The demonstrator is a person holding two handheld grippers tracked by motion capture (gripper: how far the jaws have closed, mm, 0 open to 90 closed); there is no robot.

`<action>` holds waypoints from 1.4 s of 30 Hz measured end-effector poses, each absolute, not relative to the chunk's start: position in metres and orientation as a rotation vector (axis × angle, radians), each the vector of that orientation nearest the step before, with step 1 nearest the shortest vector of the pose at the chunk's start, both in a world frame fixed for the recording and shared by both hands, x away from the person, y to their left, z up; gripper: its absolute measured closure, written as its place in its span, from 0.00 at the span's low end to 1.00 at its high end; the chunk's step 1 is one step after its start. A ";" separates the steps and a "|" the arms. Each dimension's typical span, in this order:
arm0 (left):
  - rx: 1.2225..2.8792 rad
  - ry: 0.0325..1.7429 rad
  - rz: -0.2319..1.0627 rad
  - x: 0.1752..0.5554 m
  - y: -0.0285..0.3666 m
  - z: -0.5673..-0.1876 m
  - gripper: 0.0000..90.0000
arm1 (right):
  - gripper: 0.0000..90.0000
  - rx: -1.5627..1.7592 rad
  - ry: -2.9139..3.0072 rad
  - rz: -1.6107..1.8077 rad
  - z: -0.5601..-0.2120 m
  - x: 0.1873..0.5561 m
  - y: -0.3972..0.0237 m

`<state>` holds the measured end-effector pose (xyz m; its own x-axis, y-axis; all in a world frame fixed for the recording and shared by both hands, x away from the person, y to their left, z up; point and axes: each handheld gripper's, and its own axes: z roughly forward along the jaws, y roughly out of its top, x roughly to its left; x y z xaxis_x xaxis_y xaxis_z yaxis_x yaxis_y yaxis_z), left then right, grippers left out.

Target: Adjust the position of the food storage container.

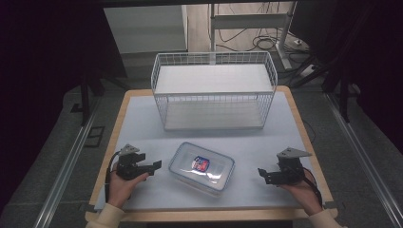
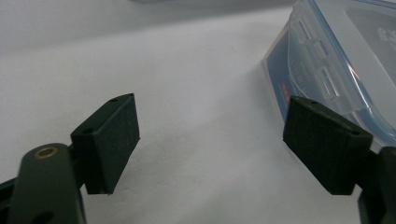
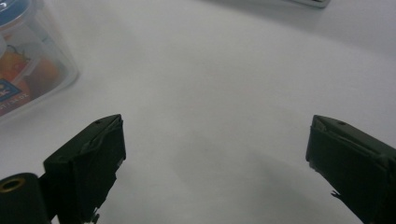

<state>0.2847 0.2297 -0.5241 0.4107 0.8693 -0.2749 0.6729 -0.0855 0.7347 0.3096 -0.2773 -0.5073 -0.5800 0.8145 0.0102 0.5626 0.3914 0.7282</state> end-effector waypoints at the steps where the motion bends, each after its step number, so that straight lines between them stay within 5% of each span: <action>1: 1.823 1.329 0.288 0.285 0.230 -0.524 0.21 | 0.06 1.196 2.307 1.004 -0.507 0.310 -0.277; 42: 1.856 1.285 0.285 0.284 0.227 -0.522 0.21 | 0.35 1.098 2.454 1.170 -0.477 0.295 -0.253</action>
<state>0.2845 0.2275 -0.5215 0.4487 0.8544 -0.2621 0.6634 -0.1219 0.7383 0.2954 -0.2532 -0.4767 -0.7009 0.7028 0.1217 0.5369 0.4076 0.7386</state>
